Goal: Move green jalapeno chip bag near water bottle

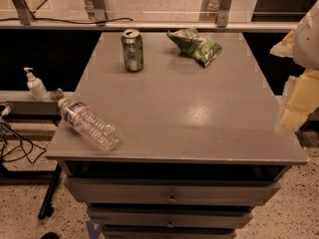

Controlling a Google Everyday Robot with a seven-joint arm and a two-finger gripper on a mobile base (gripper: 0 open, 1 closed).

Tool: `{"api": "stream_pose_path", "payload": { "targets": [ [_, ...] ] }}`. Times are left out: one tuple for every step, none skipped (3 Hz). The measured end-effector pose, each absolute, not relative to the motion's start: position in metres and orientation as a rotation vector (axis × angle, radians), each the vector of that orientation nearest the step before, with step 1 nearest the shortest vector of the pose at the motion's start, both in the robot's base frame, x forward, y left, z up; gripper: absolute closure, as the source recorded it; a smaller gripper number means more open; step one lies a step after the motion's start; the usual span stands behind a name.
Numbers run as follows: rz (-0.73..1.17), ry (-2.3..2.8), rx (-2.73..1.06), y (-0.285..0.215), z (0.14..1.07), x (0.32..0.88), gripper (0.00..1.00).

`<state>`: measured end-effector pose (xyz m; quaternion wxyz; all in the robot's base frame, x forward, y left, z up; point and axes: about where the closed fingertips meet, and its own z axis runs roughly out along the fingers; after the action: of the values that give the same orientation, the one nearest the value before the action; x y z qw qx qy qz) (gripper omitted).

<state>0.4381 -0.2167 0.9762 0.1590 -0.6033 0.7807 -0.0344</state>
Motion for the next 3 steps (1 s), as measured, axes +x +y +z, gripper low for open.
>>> {"api": "stream_pose_path", "payload": {
  "targets": [
    [-0.098,2.232,-1.725,-0.217,0.976,0.438,0.00],
    [-0.084,2.182,-1.726,-0.214,0.968,0.458,0.00],
    [-0.058,2.087,-1.707,-0.212,0.951,0.501,0.00]
  ]
}}
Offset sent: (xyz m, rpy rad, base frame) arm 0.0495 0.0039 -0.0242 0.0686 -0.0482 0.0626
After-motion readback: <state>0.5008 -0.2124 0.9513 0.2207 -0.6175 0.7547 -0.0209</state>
